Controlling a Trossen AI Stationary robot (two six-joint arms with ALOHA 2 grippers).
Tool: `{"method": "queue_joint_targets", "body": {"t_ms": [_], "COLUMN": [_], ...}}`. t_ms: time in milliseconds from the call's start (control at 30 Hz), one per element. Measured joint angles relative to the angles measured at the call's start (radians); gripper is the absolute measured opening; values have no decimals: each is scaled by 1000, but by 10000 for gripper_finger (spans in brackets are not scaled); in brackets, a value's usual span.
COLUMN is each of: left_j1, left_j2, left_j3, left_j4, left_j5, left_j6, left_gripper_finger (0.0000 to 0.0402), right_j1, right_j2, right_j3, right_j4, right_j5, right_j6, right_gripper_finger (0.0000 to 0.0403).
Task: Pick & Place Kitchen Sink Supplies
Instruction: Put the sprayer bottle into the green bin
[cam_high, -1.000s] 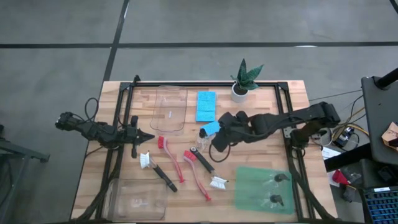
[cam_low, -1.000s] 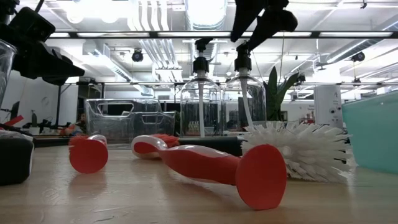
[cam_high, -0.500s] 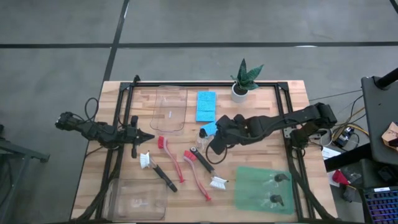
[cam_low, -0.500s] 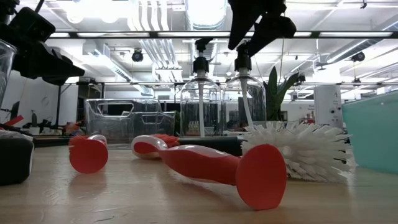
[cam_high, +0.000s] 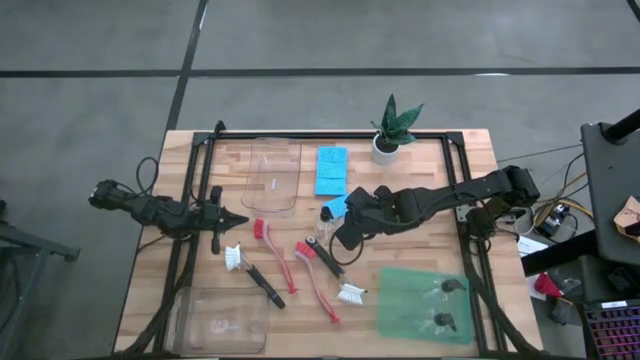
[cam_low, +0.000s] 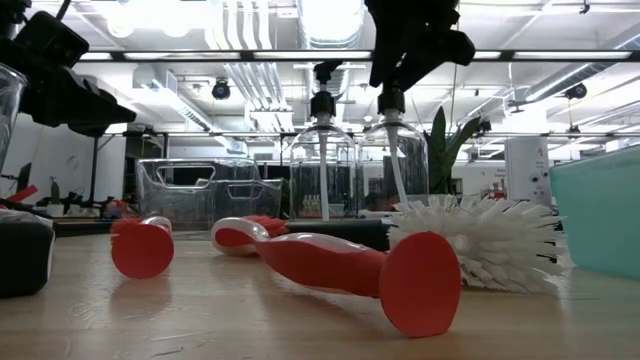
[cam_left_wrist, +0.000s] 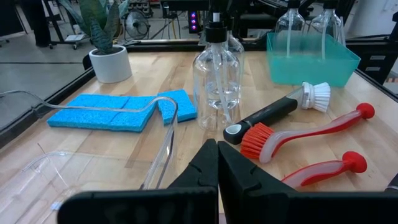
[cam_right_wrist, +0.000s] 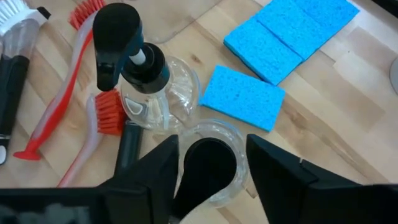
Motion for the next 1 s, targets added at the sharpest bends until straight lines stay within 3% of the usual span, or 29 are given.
{"method": "queue_joint_targets", "body": {"t_ms": [300,800,1000], "left_j1": [0,0,0], "left_j2": [0,0,0], "left_j3": [0,0,0], "left_j4": [0,0,0], "left_j5": [0,0,0], "left_j6": [0,0,0], "left_gripper_finger": [0,0,0], "right_j1": [1,10,28], "right_j2": [0,-51,-115], "right_j3": [0,3,3], "right_j4": [0,-4,-17], "right_j5": [2,-13,-73], "right_j6": [-26,-40,-54], "right_gripper_finger": [86,89,89]}}
